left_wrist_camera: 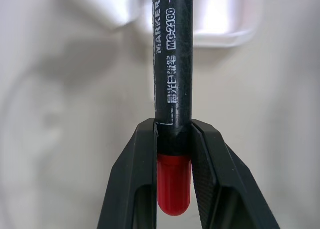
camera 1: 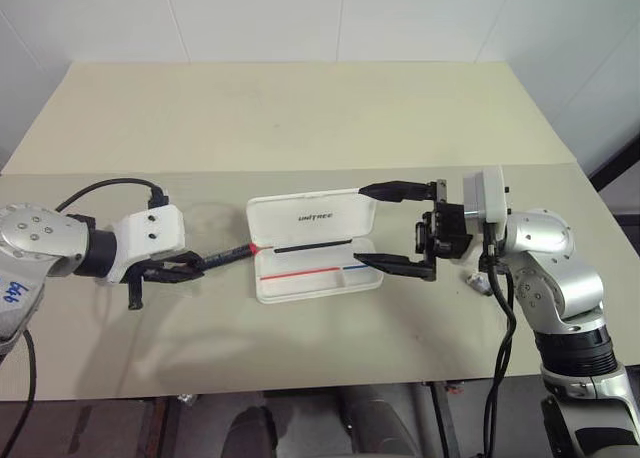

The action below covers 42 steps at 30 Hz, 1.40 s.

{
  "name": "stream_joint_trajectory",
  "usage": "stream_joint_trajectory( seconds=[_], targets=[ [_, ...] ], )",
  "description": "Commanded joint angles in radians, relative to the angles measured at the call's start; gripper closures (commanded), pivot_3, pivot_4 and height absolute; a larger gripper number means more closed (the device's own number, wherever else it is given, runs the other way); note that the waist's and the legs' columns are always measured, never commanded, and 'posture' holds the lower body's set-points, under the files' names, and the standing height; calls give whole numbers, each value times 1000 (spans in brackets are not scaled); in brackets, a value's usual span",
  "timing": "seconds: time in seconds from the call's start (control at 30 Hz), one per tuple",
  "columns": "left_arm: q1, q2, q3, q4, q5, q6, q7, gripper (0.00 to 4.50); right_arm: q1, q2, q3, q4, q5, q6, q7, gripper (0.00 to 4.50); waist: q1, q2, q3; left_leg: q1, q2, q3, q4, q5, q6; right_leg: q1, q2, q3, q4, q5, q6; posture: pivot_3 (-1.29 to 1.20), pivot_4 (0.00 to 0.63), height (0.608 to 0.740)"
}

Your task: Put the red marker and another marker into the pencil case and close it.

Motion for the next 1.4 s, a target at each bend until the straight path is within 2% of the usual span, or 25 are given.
stream_joint_trajectory(
  seconds=[0.03,0.3,0.4,0.7,0.8,1.07,1.1,1.3,1.4],
  targets=[
    [-64,-36,-23,-35,-31,-55,-36,3897,3,-18,-41,-15,7,-7,-13,0,8,0,0,0,0,0,0,0,0,0,0,0,0,0,0,0,150,740],
    [-307,-305,-275,43,98,1,90,3897,73,-66,-86,-50,3,4,-38,0,35,0,0,0,-2,-1,11,-1,0,4,0,2,4,1,4,0,150,740],
    [-368,-375,-352,94,154,-12,100,3897,122,-104,-110,-81,12,7,-28,0,39,0,0,0,-3,-1,13,-1,0,4,0,4,5,2,5,0,150,740],
    [-502,-529,-498,274,300,-79,104,3897,288,-212,-179,-142,0,-21,19,0,40,0,0,1,-4,-1,14,0,0,4,2,6,6,3,6,0,150,740],
    [-546,-569,-553,363,395,-141,131,3897,339,-231,-213,-150,-4,-26,9,0,39,0,0,1,-4,0,14,0,1,5,2,8,6,3,7,0,150,740],
    [-583,-647,-554,443,456,-159,137,3897,370,-221,-230,-201,7,-9,-49,0,40,-1,0,1,-6,0,14,0,1,5,2,11,6,4,8,0,150,740],
    [-583,-653,-551,444,455,-152,135,3166,370,-220,-229,-203,7,-8,-54,0,40,-1,0,1,-6,0,14,0,1,5,2,11,6,4,8,0,150,740],
    [-568,-698,-513,392,408,-129,113,1240,367,-216,-225,-207,13,-6,-75,0,43,-1,0,1,-6,0,15,0,1,5,1,11,6,4,9,0,150,740],
    [-562,-697,-509,372,401,-137,101,1240,362,-211,-215,-202,11,-10,-80,0,40,-1,0,1,-6,0,14,0,1,5,2,11,6,4,9,0,150,740]
  ],
)
